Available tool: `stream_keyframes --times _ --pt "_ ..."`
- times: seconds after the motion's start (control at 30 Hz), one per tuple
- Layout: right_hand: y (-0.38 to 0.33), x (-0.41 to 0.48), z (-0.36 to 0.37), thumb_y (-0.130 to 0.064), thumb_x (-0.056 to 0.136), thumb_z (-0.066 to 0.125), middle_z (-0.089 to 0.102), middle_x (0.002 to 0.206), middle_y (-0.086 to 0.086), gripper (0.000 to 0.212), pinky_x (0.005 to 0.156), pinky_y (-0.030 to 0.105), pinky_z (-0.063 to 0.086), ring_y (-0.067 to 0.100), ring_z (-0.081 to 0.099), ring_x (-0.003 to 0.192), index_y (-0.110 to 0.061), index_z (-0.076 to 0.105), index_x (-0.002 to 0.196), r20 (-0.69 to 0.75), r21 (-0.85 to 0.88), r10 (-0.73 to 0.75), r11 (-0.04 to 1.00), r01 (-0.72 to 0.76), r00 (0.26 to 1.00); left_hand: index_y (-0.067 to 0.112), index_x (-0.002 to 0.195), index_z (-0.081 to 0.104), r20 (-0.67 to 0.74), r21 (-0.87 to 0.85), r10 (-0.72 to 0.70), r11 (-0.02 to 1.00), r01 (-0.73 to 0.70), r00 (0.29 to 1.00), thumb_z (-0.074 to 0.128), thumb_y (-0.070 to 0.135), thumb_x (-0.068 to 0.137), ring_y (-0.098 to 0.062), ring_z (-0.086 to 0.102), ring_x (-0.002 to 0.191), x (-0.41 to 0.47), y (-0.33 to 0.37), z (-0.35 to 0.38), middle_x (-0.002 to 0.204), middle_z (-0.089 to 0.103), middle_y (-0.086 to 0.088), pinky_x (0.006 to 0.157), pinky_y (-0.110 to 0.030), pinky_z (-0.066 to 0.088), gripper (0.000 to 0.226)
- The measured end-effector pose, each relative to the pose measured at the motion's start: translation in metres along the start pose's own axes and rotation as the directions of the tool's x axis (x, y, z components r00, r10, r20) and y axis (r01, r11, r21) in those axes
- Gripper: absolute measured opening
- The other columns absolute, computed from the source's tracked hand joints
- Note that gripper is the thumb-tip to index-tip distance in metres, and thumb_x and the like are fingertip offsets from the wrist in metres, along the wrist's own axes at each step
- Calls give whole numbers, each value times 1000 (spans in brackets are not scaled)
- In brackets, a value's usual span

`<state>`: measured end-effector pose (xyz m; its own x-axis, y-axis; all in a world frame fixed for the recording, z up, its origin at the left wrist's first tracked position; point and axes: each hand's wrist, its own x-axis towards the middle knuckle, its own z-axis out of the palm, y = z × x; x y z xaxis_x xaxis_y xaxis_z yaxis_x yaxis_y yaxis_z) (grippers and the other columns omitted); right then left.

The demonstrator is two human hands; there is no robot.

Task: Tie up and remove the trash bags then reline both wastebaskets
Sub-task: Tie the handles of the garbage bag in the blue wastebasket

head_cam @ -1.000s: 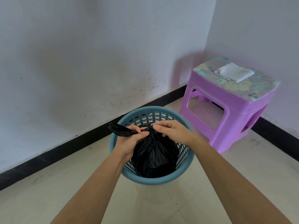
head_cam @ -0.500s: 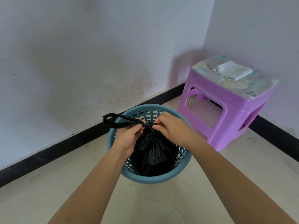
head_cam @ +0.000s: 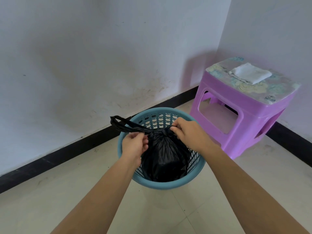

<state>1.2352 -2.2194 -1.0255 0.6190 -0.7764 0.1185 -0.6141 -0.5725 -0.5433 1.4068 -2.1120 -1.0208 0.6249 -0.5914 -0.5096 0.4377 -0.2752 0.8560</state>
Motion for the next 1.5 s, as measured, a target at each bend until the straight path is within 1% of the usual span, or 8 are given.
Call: stream_keyframes --times 0.1,0.37,0.53,0.63,0.87,1.03,1.23,1.5 --pt "-6 5 5 -40 99 54 61 76 -13 17 78 39 53 16 64 80 -24 60 103 -3 51 -1 999 1 1000 11 97 56 34 274 -41 961 31 999 53 39 99 -15 55 66 -29 -14 2 82 65 -7 55 -27 44 29" --pt "-7 4 13 -42 99 53 63 89 -11 18 79 37 50 16 61 87 -26 57 104 21 57 31 998 -32 999 24 117 59 312 553 469 618 -559 827 62 23 94 -3 57 102 -27 2 5 115 60 8 86 -19 44 23" --pt "0 6 21 -32 101 46 66 114 1 25 90 40 49 24 60 106 -22 55 121 190 -69 108 993 -97 976 17 153 29 472 854 232 120 -507 850 53 23 94 -35 19 146 13 2 4 161 23 -10 119 -42 18 64" --pt "0 5 20 -30 96 47 56 139 6 52 102 40 45 26 53 125 -20 39 146 388 -97 150 988 -122 909 14 143 40 455 890 39 17 -456 890 54 35 95 -36 47 128 33 -5 -2 141 50 -14 109 -45 39 54" --pt "3 7 25 -44 94 47 52 141 9 79 106 41 42 27 51 127 -22 7 159 527 -87 149 989 -121 836 5 91 64 476 823 94 303 -481 874 50 25 102 -20 58 72 54 -10 -6 80 65 -7 60 -28 43 27" --pt "-6 14 19 -36 98 47 51 91 -2 75 69 31 39 19 51 87 -15 7 158 539 -51 203 977 -209 818 9 94 61 493 758 46 469 -454 869 49 24 103 -25 61 84 43 5 3 90 66 -8 78 -41 49 21" --pt "-45 6 -45 -30 99 44 60 121 3 59 88 37 49 24 59 105 -17 25 154 458 6 193 975 -221 867 14 98 64 459 745 116 490 -452 881 49 23 102 -21 60 86 -11 62 16 93 64 -4 79 -42 49 18" --pt "-165 25 -227 -29 102 48 63 101 1 17 77 39 51 23 61 89 -19 46 116 358 44 160 981 -188 920 19 100 63 386 693 144 607 -389 911 54 21 100 -18 57 74 -137 260 28 91 61 -2 67 -33 46 9"
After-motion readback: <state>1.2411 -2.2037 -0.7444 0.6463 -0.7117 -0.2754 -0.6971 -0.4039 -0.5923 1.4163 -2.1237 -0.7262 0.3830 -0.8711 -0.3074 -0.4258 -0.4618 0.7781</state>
